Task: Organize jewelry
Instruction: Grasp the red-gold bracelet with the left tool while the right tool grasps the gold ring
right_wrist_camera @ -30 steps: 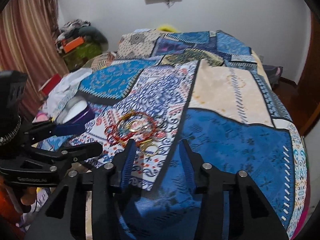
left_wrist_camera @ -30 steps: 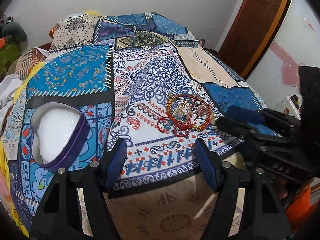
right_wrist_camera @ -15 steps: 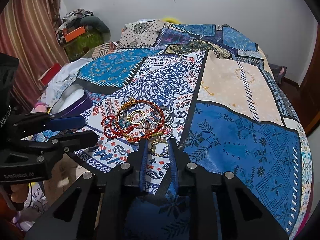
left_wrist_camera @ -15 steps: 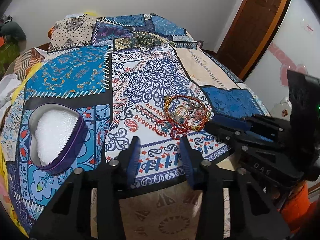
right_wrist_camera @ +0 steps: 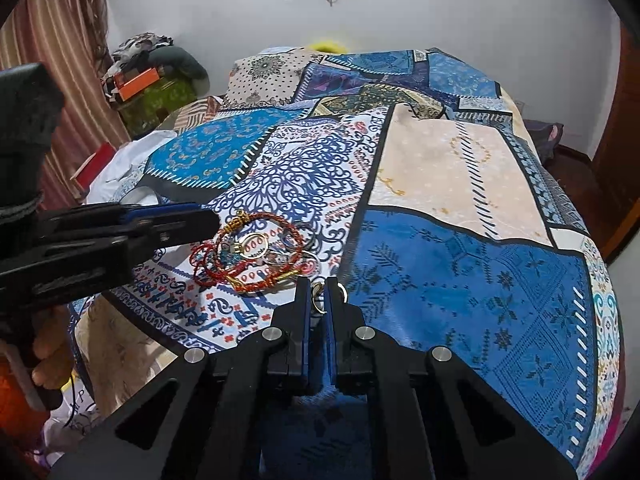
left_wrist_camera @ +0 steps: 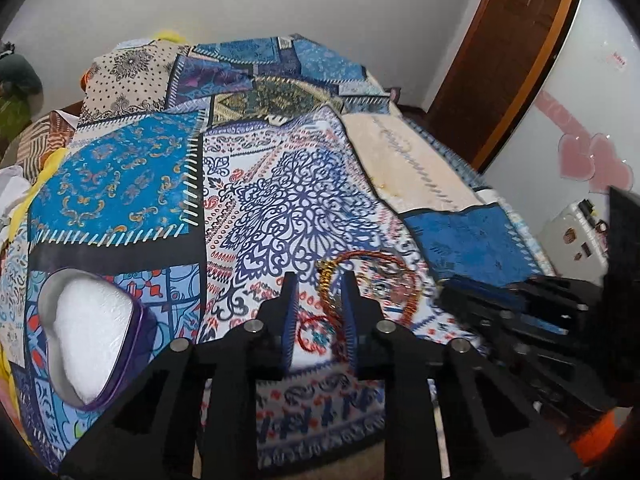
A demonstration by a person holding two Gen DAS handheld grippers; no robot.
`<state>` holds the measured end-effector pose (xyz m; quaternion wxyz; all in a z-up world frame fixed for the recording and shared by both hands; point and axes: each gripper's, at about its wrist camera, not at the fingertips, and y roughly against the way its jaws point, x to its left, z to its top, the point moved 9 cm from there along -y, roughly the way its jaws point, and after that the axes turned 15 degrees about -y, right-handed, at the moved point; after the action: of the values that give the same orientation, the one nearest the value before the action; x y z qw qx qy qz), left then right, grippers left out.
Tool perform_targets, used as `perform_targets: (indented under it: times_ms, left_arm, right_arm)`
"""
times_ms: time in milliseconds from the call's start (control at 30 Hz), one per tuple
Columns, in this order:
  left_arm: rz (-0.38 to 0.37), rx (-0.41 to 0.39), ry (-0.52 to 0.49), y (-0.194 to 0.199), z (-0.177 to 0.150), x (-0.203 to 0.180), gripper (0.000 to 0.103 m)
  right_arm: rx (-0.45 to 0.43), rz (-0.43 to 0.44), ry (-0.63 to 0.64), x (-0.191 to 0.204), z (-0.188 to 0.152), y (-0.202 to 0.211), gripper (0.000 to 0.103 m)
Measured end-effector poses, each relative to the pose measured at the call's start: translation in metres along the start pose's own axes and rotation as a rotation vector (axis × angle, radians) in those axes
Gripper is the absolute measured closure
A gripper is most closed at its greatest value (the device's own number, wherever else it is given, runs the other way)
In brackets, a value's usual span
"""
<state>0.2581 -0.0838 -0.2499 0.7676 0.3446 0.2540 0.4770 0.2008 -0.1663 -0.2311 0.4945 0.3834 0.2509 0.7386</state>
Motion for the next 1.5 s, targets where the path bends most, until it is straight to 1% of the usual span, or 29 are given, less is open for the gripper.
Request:
perform_targets:
  times_ms: [33,167,200,267,333,400,500,733,833,933,1067,1133,1200,1267,1300,1367,1400,1500]
  left_arm:
    - [-0.007,0.012,0.001,-0.006,-0.001,0.0,0.089]
    - [-0.047,0.015,0.019,-0.015,-0.001,-0.002,0.091]
    - [-0.05,0.017,0.019,-0.016,-0.001,-0.003,0.093]
    - [-0.049,0.019,0.013,-0.019,-0.001,-0.005,0.095]
    - [-0.05,0.013,0.011,-0.02,-0.001,-0.007,0.097]
    - [-0.048,0.009,0.013,-0.019,0.0,-0.007,0.098]
    - [-0.053,-0.008,0.022,-0.016,0.003,-0.008,0.098]
    - [-0.048,-0.077,0.027,0.012,0.013,-0.004,0.098]
    - [-0.039,-0.094,0.025,0.022,0.013,-0.002,0.098]
    - [-0.035,-0.096,0.022,0.029,0.01,-0.002,0.098]
    - [-0.013,-0.089,0.002,0.034,0.003,-0.006,0.098]
    - [-0.001,-0.083,-0.009,0.034,0.0,-0.009,0.098]
    - [0.0,-0.081,-0.01,0.034,-0.003,-0.01,0.098]
    - [0.001,-0.079,-0.009,0.033,-0.004,-0.01,0.098]
    - [0.003,-0.08,-0.008,0.034,-0.005,-0.01,0.098]
    - [0.001,-0.081,-0.002,0.034,-0.005,-0.009,0.098]
    - [0.0,-0.082,0.0,0.035,-0.005,-0.009,0.098]
    - [0.007,-0.086,0.005,0.039,-0.006,-0.008,0.098]
  right_arm:
    - [0.001,0.004,-0.002,-0.001,0.0,0.001,0.097]
    - [0.022,0.026,-0.006,-0.003,-0.002,0.004,0.097]
    - [0.024,0.031,-0.012,-0.004,-0.002,0.005,0.095]
    - [0.025,0.044,-0.019,-0.004,-0.001,0.007,0.084]
    - [0.007,0.045,-0.016,-0.002,0.0,0.01,0.066]
    - [-0.005,0.035,-0.002,0.0,0.001,0.011,0.063]
    - [-0.008,-0.008,0.016,-0.002,0.002,0.007,0.063]
    - [-0.043,-0.073,0.009,-0.014,0.006,0.01,0.063]
    - [-0.049,-0.075,0.001,-0.02,0.007,0.014,0.063]
    - [-0.063,-0.058,-0.022,-0.024,0.009,0.021,0.063]
    - [-0.084,-0.079,-0.036,-0.031,0.015,0.025,0.063]
    - [-0.07,-0.09,-0.039,-0.033,0.015,0.02,0.063]
    - [-0.031,-0.087,-0.049,-0.035,0.011,0.009,0.063]
    - [-0.003,-0.071,-0.055,-0.035,0.006,0.001,0.068]
    - [0.003,-0.067,-0.057,-0.034,0.004,-0.001,0.073]
    - [0.0,-0.062,-0.066,-0.035,0.002,-0.002,0.077]
    - [-0.002,-0.06,-0.071,-0.035,0.002,-0.001,0.083]
    - [-0.004,-0.058,-0.082,-0.036,0.002,0.0,0.083]
